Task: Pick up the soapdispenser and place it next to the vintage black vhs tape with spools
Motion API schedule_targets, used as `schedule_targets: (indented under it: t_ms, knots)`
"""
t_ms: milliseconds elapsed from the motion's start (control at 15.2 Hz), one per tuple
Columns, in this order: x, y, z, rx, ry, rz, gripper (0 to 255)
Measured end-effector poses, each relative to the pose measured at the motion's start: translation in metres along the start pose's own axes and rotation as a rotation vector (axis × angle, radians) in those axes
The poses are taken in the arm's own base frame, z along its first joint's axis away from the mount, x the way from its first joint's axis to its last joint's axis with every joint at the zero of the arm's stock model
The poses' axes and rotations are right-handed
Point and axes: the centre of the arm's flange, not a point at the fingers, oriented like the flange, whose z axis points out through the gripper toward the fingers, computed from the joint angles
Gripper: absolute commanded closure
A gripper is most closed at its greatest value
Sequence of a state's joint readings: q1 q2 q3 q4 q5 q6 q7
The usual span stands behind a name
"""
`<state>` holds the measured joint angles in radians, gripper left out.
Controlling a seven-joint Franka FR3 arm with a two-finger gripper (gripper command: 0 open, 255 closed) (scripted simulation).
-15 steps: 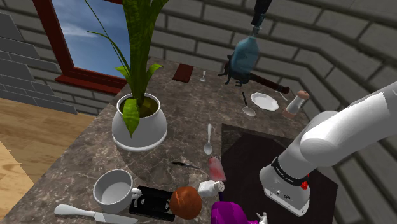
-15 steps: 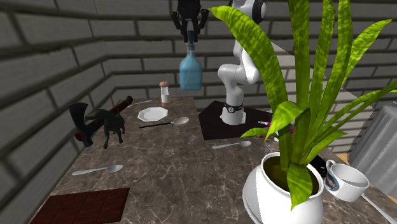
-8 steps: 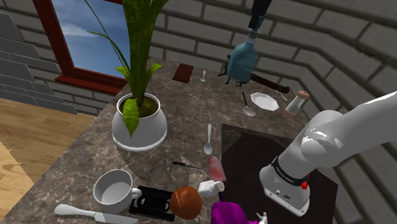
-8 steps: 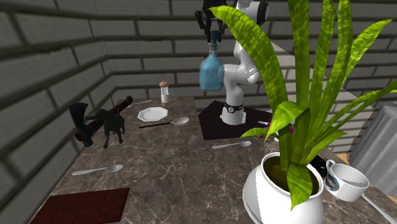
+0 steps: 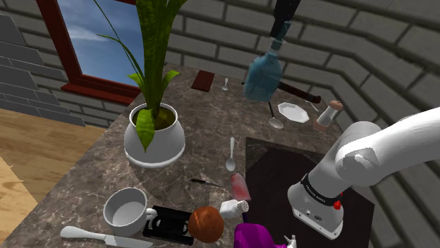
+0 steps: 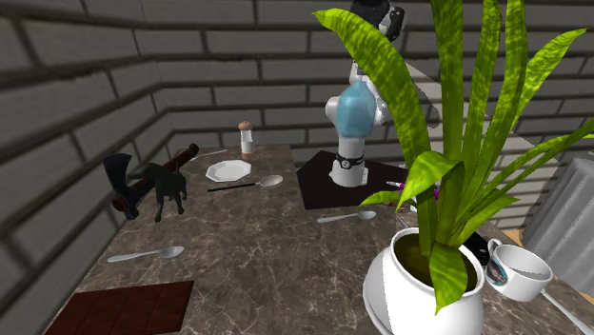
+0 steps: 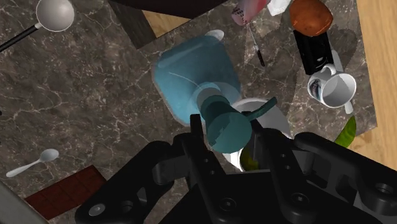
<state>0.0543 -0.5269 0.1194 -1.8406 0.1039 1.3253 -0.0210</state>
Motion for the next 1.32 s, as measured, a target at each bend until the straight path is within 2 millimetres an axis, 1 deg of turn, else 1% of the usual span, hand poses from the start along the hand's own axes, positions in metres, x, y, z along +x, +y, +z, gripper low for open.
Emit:
schedule_targets:
  t_ms: [132, 264, 462, 660, 726, 792, 924, 990, 1056, 1254, 1320]
  knots:
    - [-0.003, -0.028, 0.002, 0.000, 0.000, 0.000, 255]
    - [-0.009, -0.049, 0.002, 0.000, 0.000, 0.000, 255]
    - [-0.014, -0.091, 0.006, 0.000, 0.000, 0.000, 255]
    - [-0.021, -0.130, 0.004, 0.000, 0.000, 0.000, 255]
    - [-0.022, -0.146, 0.004, 0.000, 0.000, -0.001, 255]
    - [-0.026, -0.158, 0.006, 0.000, 0.000, 0.000, 255]
    - [-0.029, -0.181, 0.008, 0.000, -0.001, 0.000, 255]
    - [-0.035, -0.194, 0.010, -0.001, 0.000, 0.000, 255]
    - [-0.034, -0.209, 0.009, -0.001, 0.000, 0.000, 255]
    - [-0.041, -0.246, 0.010, -0.001, 0.000, 0.000, 255]
    - [-0.044, -0.261, 0.011, -0.001, 0.000, -0.001, 255]
